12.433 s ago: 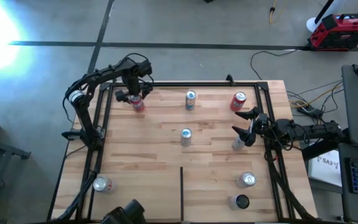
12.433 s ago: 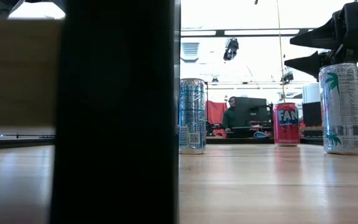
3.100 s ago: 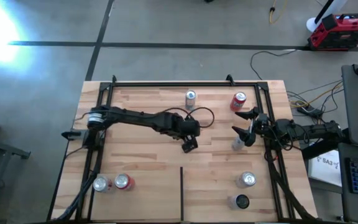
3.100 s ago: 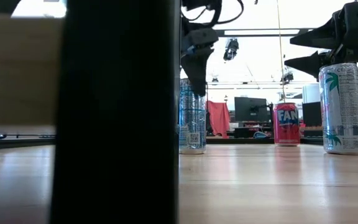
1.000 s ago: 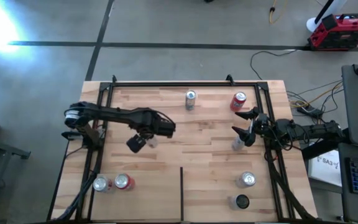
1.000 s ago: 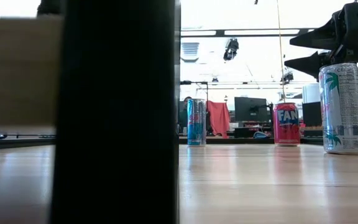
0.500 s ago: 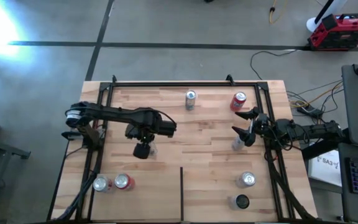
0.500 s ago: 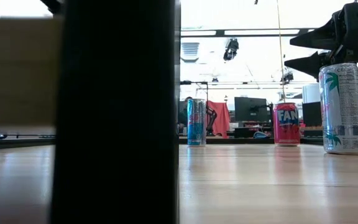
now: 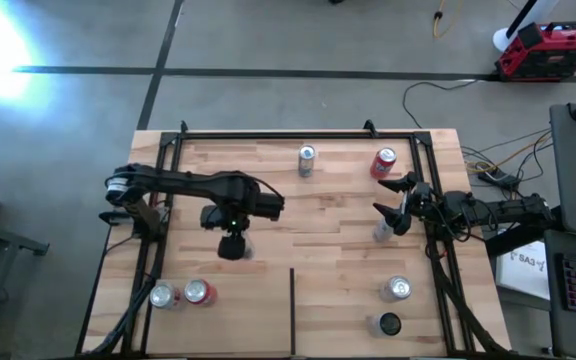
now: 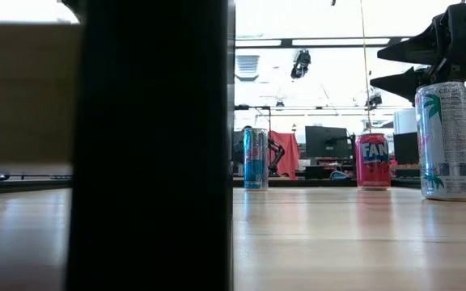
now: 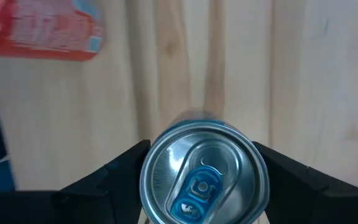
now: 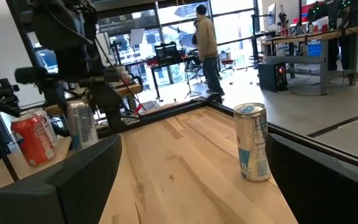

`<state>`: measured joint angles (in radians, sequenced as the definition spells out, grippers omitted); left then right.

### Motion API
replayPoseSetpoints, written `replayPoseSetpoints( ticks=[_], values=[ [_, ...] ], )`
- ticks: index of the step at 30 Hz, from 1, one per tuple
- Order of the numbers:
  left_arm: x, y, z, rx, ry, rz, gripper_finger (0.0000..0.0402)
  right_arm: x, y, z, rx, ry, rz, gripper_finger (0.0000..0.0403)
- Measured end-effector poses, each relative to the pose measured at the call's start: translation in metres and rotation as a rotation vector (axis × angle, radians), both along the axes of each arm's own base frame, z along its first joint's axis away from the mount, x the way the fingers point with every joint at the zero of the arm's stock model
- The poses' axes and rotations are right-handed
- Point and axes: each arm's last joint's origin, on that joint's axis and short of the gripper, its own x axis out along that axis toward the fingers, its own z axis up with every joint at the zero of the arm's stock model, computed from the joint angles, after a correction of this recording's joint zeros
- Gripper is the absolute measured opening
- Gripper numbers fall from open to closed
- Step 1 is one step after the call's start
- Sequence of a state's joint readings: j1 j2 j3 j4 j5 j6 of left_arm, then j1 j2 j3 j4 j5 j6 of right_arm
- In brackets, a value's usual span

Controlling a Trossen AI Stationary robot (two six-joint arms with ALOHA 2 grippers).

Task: Place canned beverage on shelf
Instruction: Put the bottom blue soda can on the shelf

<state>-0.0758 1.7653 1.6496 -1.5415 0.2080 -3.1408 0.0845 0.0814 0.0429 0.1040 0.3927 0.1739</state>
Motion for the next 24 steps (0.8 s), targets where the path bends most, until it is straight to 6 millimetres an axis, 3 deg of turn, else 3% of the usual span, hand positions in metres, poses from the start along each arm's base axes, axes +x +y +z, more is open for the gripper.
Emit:
replayPoseSetpoints(
  ticks=[6, 17, 24],
  values=[
    [-0.003, -0.021, 0.011, -0.066, -0.007, -0.055, 0.0239, 0.000, 0.000, 0.000, 0.001, 0.000, 0.000, 0.0382],
    [-0.010, -0.070, 0.005, -0.051, 0.017, -0.215, 0.0239, 0.000, 0.000, 0.000, 0.000, 0.000, 0.000, 0.0382],
    [-0.016, -0.089, 0.003, -0.041, 0.024, -0.278, 0.0239, 0.000, 0.000, 0.000, 0.001, 0.000, 0.000, 0.0382]
  ],
)
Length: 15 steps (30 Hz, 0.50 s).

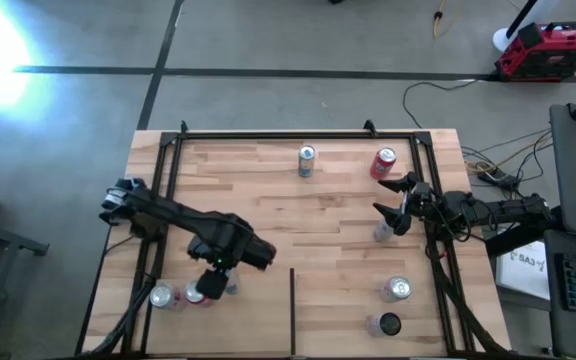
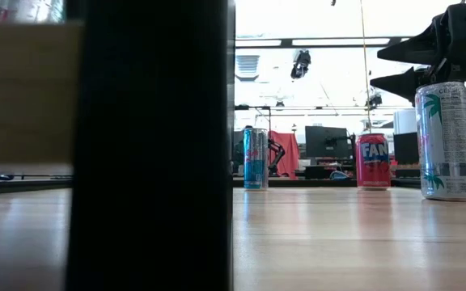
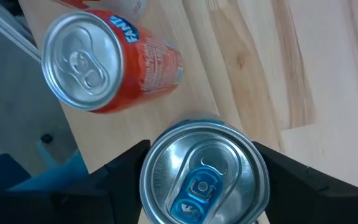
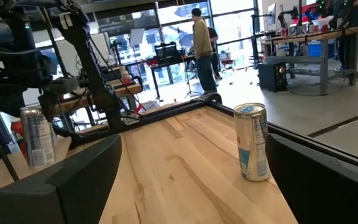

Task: Place canned beverage on shelf
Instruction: Put the bottom blue soda can on the shelf

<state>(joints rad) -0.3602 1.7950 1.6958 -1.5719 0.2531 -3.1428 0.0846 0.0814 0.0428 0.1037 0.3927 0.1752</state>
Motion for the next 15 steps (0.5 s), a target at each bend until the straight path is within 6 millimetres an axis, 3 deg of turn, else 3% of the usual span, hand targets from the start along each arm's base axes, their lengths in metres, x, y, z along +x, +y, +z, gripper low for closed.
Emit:
replayPoseSetpoints(
  ticks=[8, 15],
  values=[
    [0.005, -0.005, -0.004, 0.048, -0.015, -0.019, 0.0239, 0.000, 0.000, 0.000, -0.001, 0.001, 0.000, 0.0382],
    [0.012, 0.014, -0.008, 0.145, -0.029, 0.023, 0.0239, 0.000, 0.000, 0.000, 0.000, 0.000, 0.000, 0.0382]
  ],
)
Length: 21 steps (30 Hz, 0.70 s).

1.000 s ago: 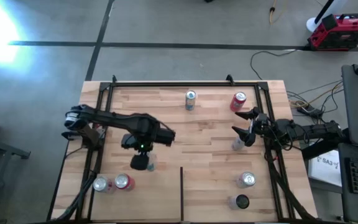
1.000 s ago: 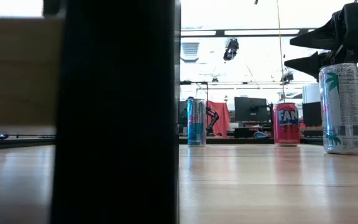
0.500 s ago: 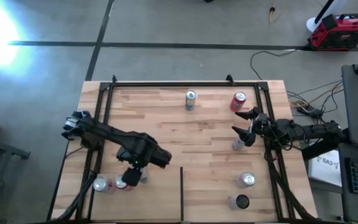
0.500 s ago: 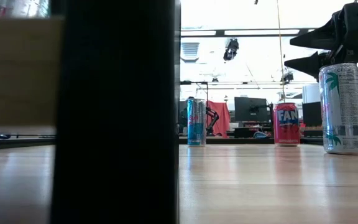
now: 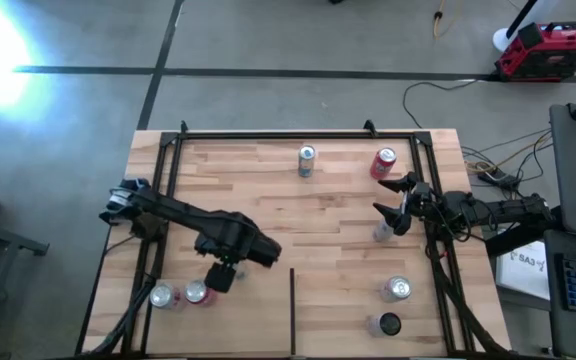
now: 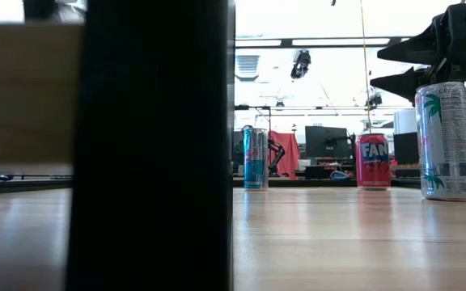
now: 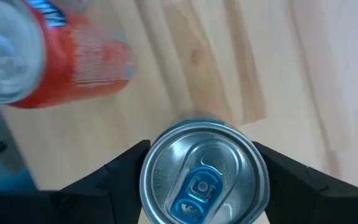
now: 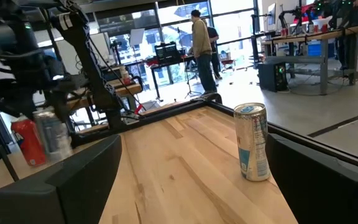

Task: Place canned beverage on shelf
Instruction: Put the bottom blue soda can on the shelf

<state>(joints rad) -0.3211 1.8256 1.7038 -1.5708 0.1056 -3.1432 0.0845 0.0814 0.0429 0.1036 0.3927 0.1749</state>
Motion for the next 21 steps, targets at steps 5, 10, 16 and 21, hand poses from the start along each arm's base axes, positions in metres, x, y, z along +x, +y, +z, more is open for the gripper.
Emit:
replayPoseSetpoints(
  ticks=[5, 10, 16, 21],
  values=[
    [0.001, 0.015, -0.012, 0.017, 0.046, 0.043, 0.0239, 0.000, 0.000, 0.000, 0.000, 0.000, 0.000, 0.0382],
    [0.001, 0.030, -0.025, 0.030, 0.100, 0.089, 0.0239, 0.000, 0.000, 0.000, -0.001, 0.000, 0.000, 0.0382],
    [0.003, 0.047, -0.029, 0.033, 0.120, 0.143, 0.0239, 0.000, 0.000, 0.000, -0.001, 0.000, 0.000, 0.0382],
    [0.006, 0.055, -0.032, 0.042, 0.128, 0.167, 0.0239, 0.000, 0.000, 0.000, -0.001, 0.000, 0.000, 0.0382]
  ],
)
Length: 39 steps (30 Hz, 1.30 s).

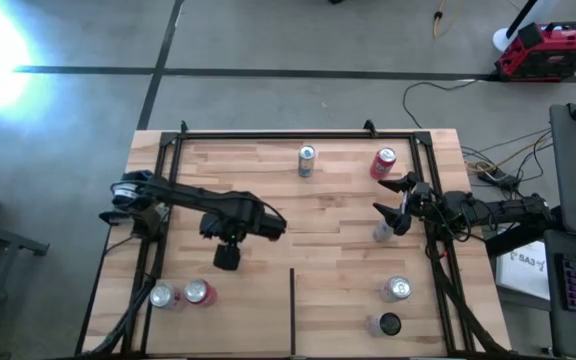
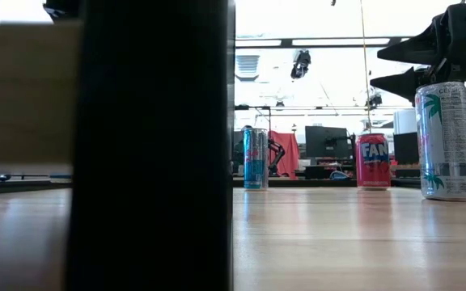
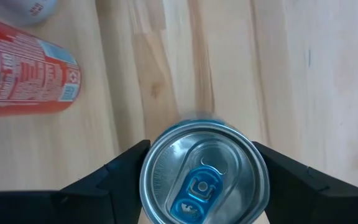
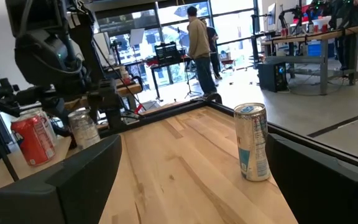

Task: Place canned beverage on shelf
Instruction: Put the bottom blue soda can on the shelf

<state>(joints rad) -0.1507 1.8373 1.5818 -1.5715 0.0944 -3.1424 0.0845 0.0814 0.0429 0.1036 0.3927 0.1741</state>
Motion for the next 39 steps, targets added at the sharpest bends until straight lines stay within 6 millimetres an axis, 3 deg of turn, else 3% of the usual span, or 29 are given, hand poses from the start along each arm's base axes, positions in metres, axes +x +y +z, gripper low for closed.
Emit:
replayPoseSetpoints(
  ticks=[8, 23, 39],
  values=[
    [0.010, 0.006, -0.016, 0.012, 0.042, 0.020, 0.0239, 0.000, 0.000, 0.000, -0.001, 0.001, 0.000, 0.0382],
    [0.016, 0.005, -0.027, 0.015, 0.063, 0.019, 0.0250, 0.000, 0.000, 0.000, 0.000, 0.001, 0.000, 0.0382],
    [0.026, 0.017, -0.018, -0.027, -0.003, 0.069, 0.0252, 0.000, 0.000, 0.000, 0.001, 0.001, 0.000, 0.0382]
  ],
)
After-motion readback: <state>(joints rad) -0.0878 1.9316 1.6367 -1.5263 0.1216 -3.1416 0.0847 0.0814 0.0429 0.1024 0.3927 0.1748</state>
